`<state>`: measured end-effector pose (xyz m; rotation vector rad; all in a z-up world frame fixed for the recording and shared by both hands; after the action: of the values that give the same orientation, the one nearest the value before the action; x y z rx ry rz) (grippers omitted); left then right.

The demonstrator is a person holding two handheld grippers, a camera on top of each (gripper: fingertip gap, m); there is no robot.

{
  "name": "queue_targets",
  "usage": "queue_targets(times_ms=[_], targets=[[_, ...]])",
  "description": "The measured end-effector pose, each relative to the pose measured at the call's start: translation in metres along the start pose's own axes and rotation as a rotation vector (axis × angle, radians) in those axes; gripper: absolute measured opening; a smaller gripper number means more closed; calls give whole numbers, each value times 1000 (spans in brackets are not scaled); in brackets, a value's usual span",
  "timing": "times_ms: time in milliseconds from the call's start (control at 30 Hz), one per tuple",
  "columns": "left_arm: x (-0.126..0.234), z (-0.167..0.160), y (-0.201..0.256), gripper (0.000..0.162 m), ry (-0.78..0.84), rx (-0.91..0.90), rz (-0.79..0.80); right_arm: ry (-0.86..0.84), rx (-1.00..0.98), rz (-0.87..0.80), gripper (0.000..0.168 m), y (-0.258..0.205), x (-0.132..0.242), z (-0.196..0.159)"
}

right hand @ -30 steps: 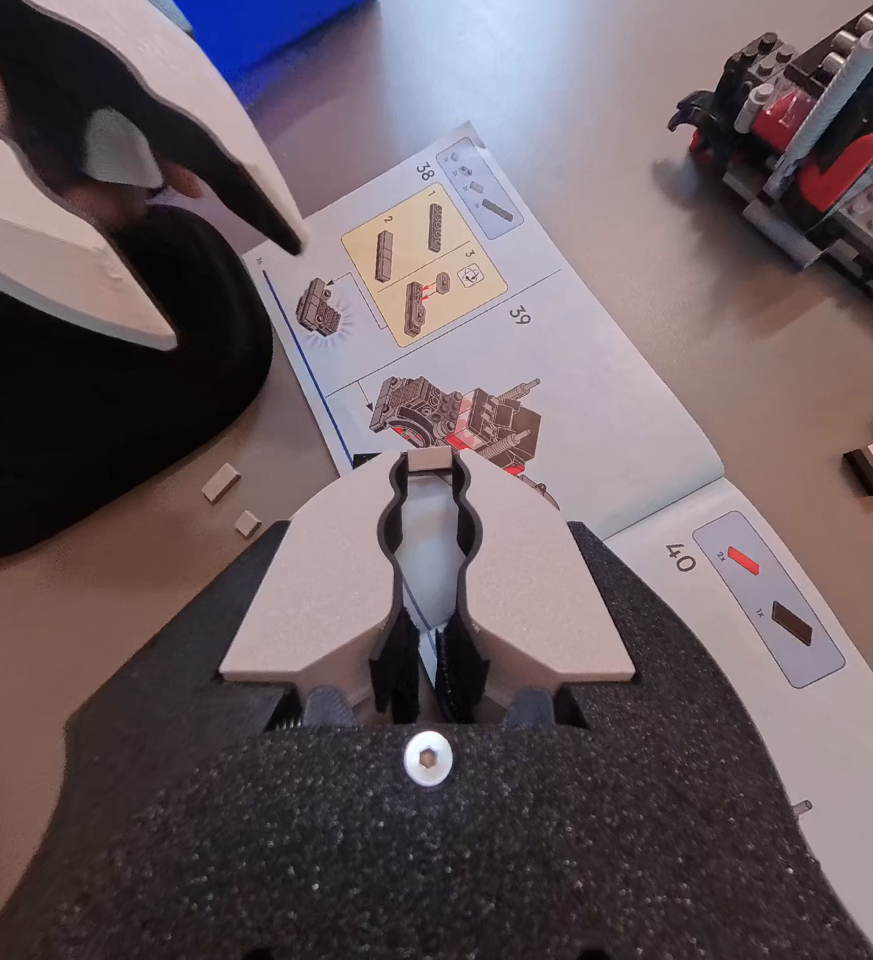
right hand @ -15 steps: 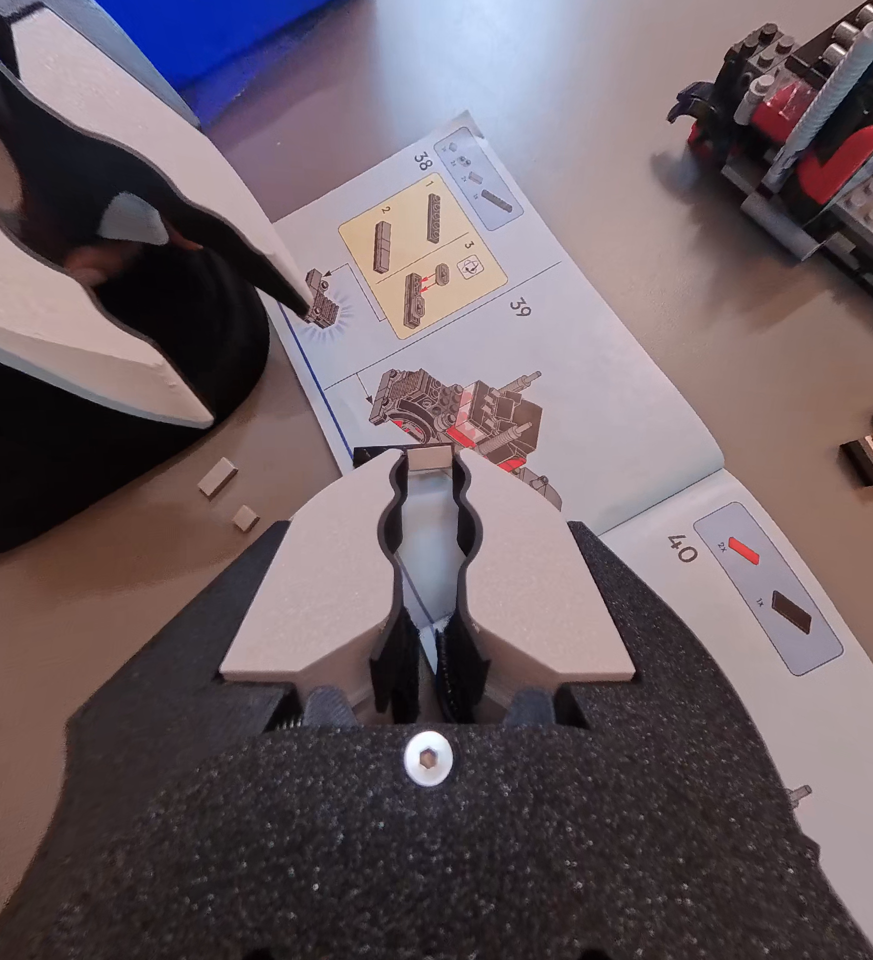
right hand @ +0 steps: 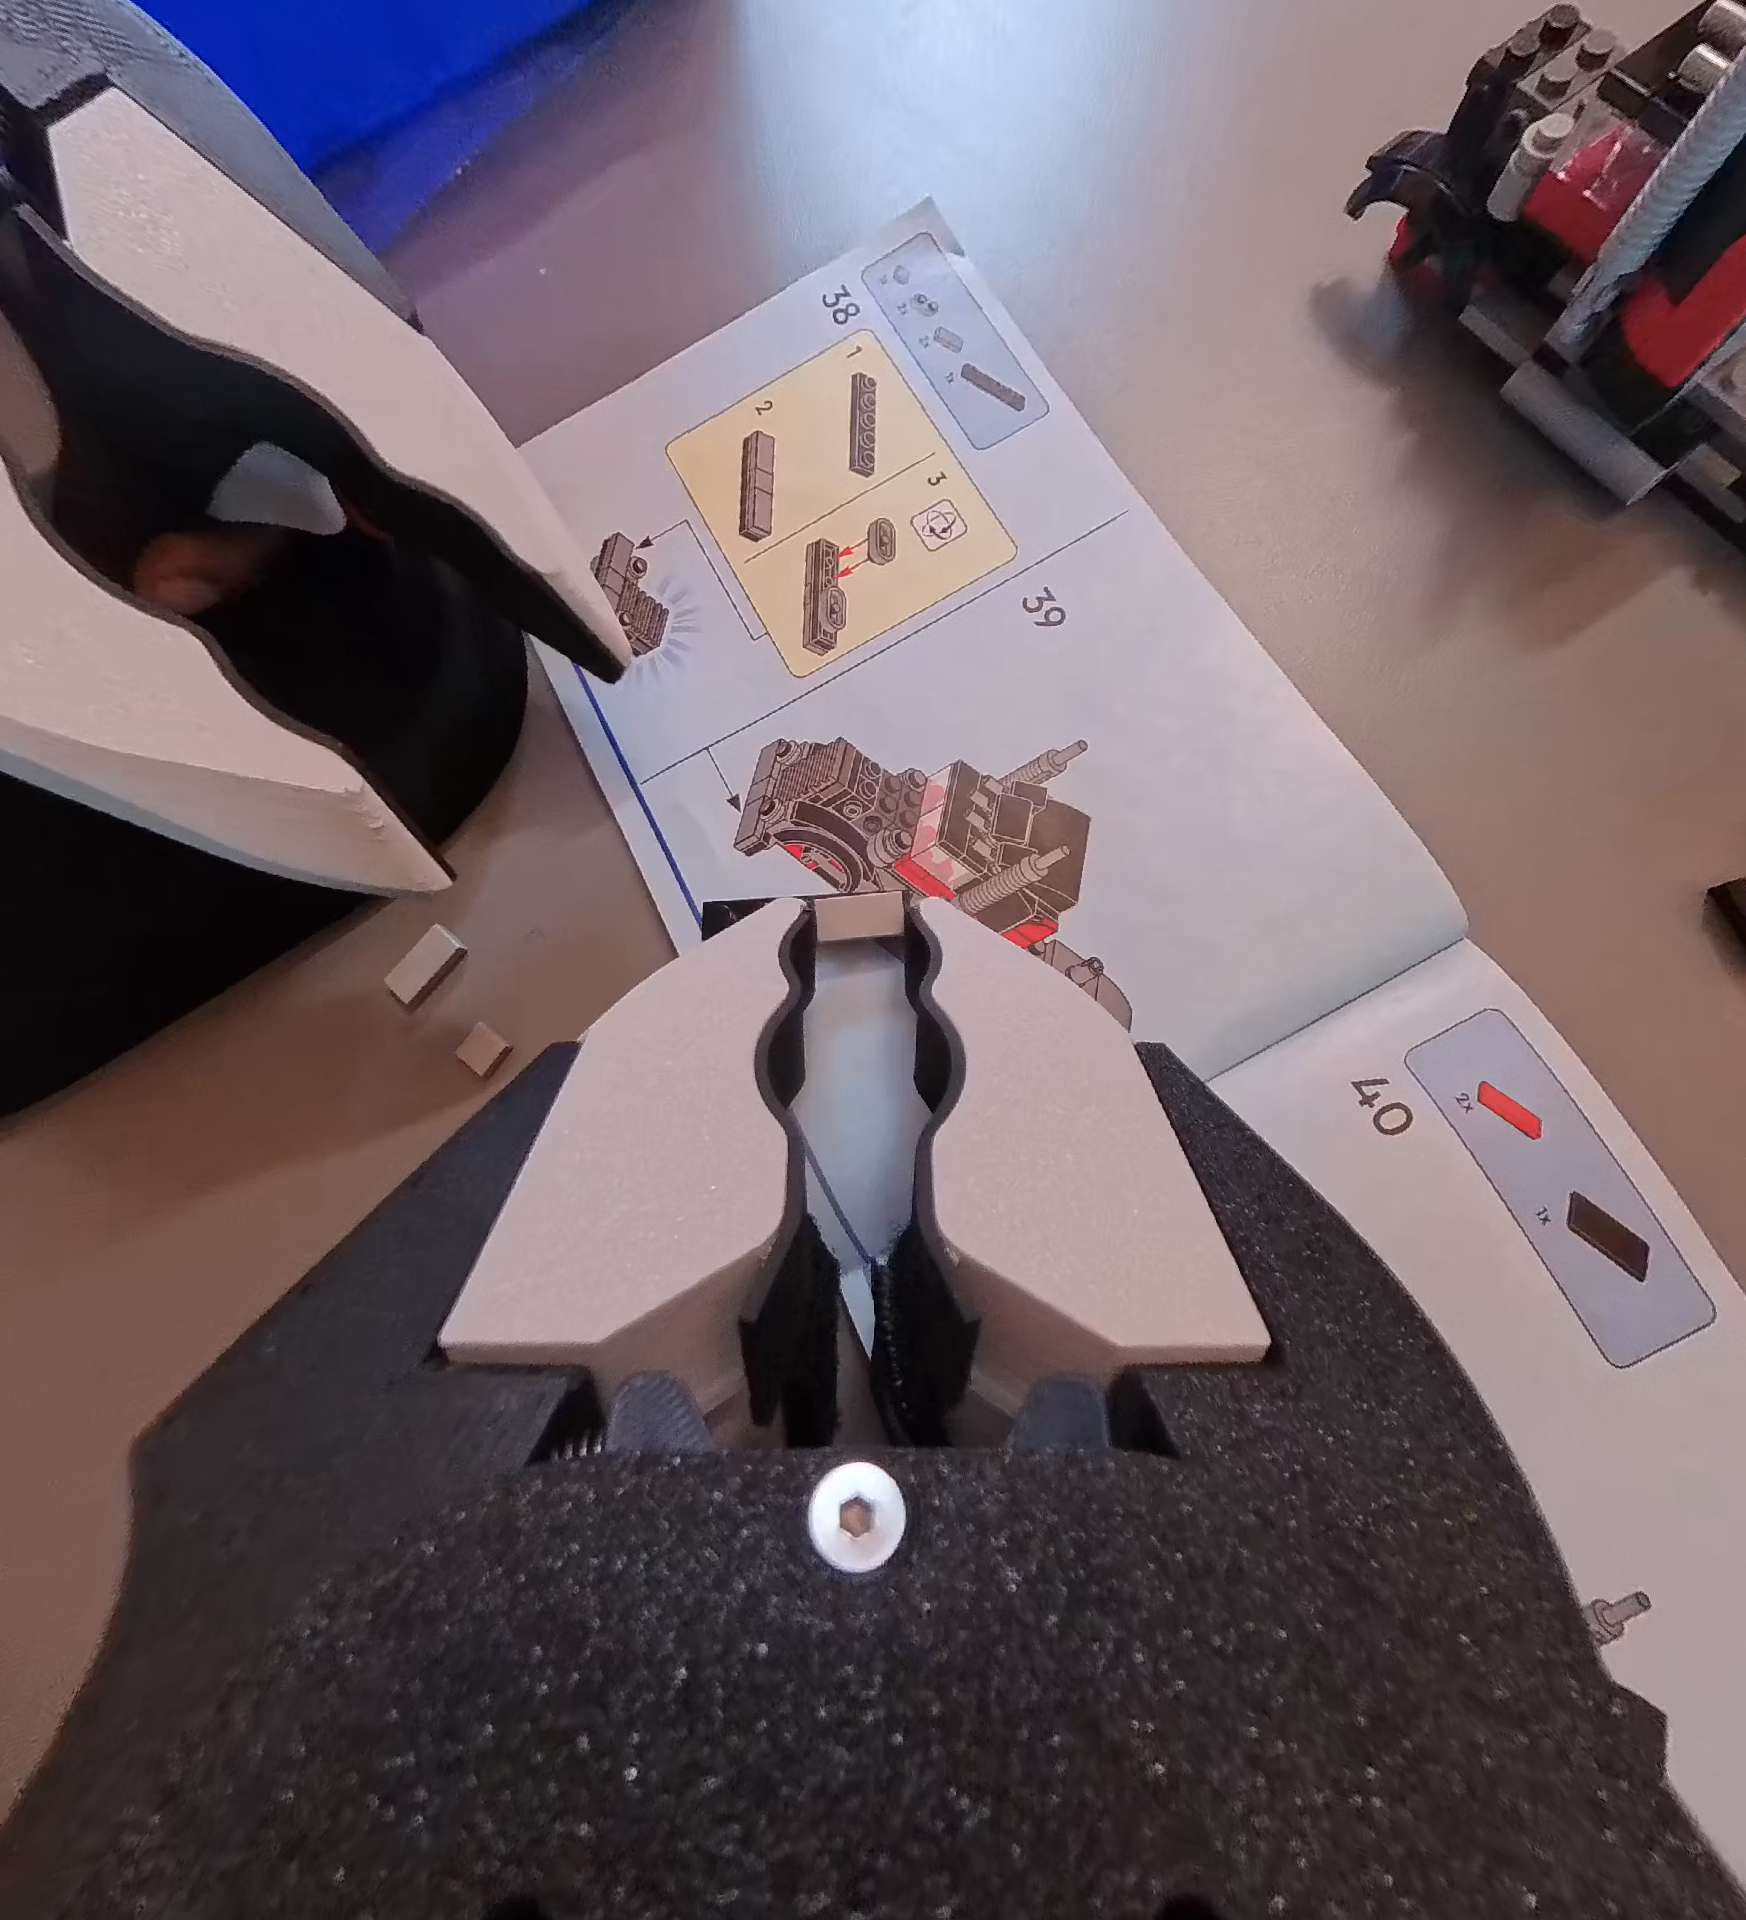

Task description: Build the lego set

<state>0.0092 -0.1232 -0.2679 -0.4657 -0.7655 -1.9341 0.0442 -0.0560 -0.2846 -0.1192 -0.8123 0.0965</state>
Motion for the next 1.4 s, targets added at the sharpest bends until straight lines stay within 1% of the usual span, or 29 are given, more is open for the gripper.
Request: queue_targets(times_ms=[433,833,867,900,933,1000,1100,1200,1300,1400], targets=[[0,-1,0,46,-1,16,-22,-14,-8,-7,17,0,-3,0],[1,0,0,45,6,23,-25,-9,-25,18,24,1,2,1],[1,0,0,43,6,21,-22,5,-17,16,24,3,6,3],[1,1,0,40,4,16,-21,30,0,26,18,6,11,7],[1,2,1,36,4,7,-17,57,26,49,8,7,17,11],[-1,10,5,28,22,-22,-13,73,97,110,2,8,23,15],[-12,20,11,23,10,-44,-4,57,204,199,0,5,17,14],[-27,14,3,17,-56,-46,54,43,284,233,0,2,9,12],[-28,15,1,13,-61,-33,62,28,322,249,0,0,3,9],[-30,13,1,12,-73,-38,54,34,332,251,0,0,0,9]])
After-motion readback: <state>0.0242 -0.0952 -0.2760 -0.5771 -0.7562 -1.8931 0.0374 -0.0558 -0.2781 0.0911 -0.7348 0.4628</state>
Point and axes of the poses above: each gripper's, where its closed fingertips meet, x back along the fingers, z out of its top, y = z × x across the jaws, the point moved 2 cm from there along x, back along the fingers, and after that the axes turned 1 degree about -y, right-handed, at the moved point
